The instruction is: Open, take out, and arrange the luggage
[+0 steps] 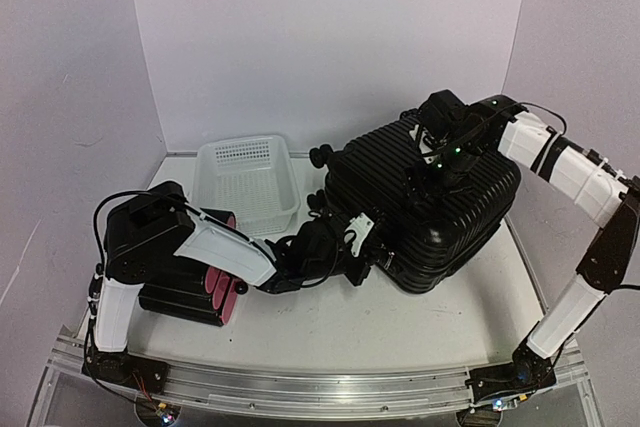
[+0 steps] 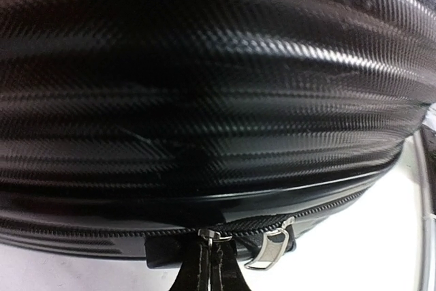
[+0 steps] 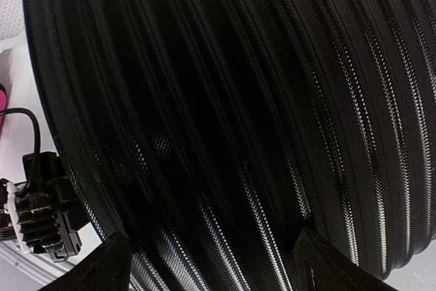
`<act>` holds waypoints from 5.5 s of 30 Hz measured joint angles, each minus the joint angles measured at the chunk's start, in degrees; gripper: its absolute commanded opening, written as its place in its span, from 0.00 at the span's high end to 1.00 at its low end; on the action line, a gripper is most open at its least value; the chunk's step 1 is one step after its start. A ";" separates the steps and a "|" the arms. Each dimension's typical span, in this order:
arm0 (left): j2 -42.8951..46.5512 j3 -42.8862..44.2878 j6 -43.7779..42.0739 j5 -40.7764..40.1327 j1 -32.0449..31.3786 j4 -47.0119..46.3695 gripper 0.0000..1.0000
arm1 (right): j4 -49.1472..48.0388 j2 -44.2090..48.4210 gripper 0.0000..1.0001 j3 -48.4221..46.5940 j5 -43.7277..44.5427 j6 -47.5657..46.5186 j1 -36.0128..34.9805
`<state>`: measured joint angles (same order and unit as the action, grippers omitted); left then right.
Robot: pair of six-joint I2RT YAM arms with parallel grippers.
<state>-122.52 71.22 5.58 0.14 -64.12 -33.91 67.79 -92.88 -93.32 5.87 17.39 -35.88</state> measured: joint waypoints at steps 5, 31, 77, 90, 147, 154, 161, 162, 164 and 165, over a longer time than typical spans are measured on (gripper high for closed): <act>1.49 -0.52 0.09 -6.19 0.35 2.49 1.00 | -4.33 0.70 0.14 2.43 2.45 -1.05 -0.90; 2.86 8.24 -0.96 2.95 21.14 18.49 1.00 | -6.14 7.45 0.02 9.25 -1.51 -8.81 1.14; -1.44 2.95 0.09 23.80 21.03 -2.01 1.00 | -27.80 -1.81 0.36 8.48 -5.18 -33.29 -0.63; -2.45 11.96 3.76 17.99 23.28 11.65 1.00 | -31.36 -0.48 0.41 11.72 -5.20 -33.70 0.59; -2.16 1.25 1.84 15.82 20.31 0.26 0.27 | -4.52 -2.01 0.12 -0.57 -1.51 -22.08 1.70; -3.89 6.12 -0.15 15.78 19.47 -4.00 0.32 | -5.40 -1.33 0.12 0.35 -1.53 -22.10 1.70; -6.54 8.33 -2.58 16.98 19.41 -6.21 0.44 | -5.49 -1.27 0.12 0.39 -1.57 -22.10 1.70; -6.84 8.37 -2.64 17.27 19.41 -6.23 0.46 | -5.49 -1.27 0.12 0.39 -1.57 -22.10 1.70; -7.72 8.70 -2.86 17.90 19.41 -6.21 0.50 | -5.49 -1.27 0.12 0.39 -1.57 -22.10 1.70; -8.09 8.87 -2.84 18.21 19.43 -6.14 0.51 | -5.49 -1.27 0.13 0.39 -1.60 -22.10 1.70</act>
<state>-130.61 80.09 2.74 18.35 -44.69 -40.05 62.30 -94.15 -92.92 4.27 -4.71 -34.17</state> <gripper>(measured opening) 0.528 0.876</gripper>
